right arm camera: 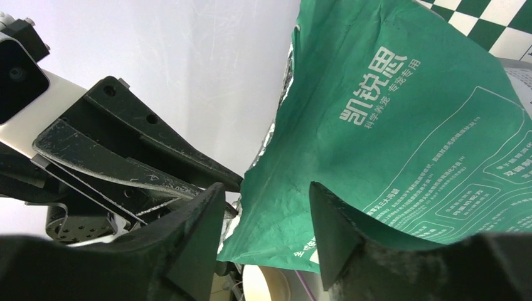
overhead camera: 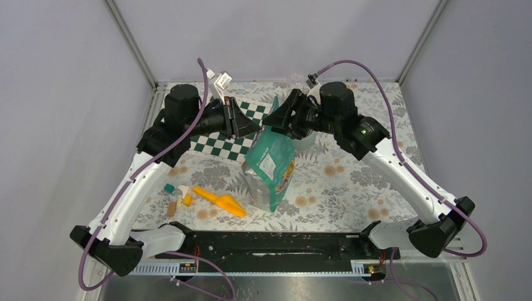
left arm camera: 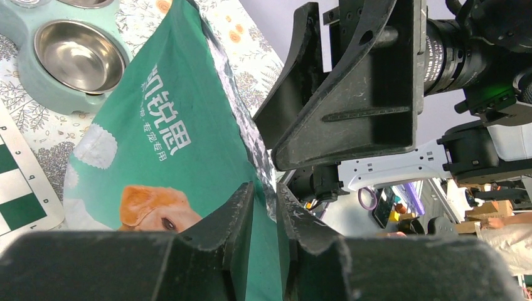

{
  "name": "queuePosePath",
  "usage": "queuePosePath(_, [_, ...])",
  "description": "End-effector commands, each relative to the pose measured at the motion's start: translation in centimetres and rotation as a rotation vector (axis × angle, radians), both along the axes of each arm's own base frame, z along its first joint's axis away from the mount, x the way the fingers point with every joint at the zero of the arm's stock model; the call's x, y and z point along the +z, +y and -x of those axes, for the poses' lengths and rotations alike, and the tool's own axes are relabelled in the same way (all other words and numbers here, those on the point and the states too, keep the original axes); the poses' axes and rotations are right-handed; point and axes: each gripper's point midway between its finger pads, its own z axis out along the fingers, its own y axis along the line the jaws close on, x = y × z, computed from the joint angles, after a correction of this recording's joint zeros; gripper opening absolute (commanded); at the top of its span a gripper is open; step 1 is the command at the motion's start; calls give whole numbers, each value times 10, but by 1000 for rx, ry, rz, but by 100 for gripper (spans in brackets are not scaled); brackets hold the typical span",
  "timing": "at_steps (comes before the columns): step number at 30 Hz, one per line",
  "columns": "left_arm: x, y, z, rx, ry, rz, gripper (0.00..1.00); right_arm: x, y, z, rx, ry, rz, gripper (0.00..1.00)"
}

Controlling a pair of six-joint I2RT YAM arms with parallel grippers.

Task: Serve the pet food

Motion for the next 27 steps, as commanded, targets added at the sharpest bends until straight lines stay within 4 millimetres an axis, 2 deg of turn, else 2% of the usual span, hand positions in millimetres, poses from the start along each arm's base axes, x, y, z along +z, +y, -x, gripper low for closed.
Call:
queuePosePath(1, [4,-5,4,-42,-34,3,19,19,4,-1,-5,-42,-30,62])
queuePosePath(6, [2,-4,3,-30,-34,-10,15,9,4,-5,-15,-22,-12,56])
queuePosePath(9, [2,-2,2,-21,-38,-20,13,2,3,-6,-25,-21,5,47])
queuePosePath(14, [-1,-1,0,-5,-26,-28,10,-1,2,-8,-28,-38,12,26])
queuePosePath(16, [-3,0,-3,11,-22,-32,9,-1,3,-8,-24,-43,13,23])
queuePosePath(19, [-5,1,-8,41,-9,-41,9,-4,4,-9,-20,-44,16,23])
queuePosePath(27, [-6,-3,-13,51,20,-37,9,-8,9,-11,-12,-34,5,42])
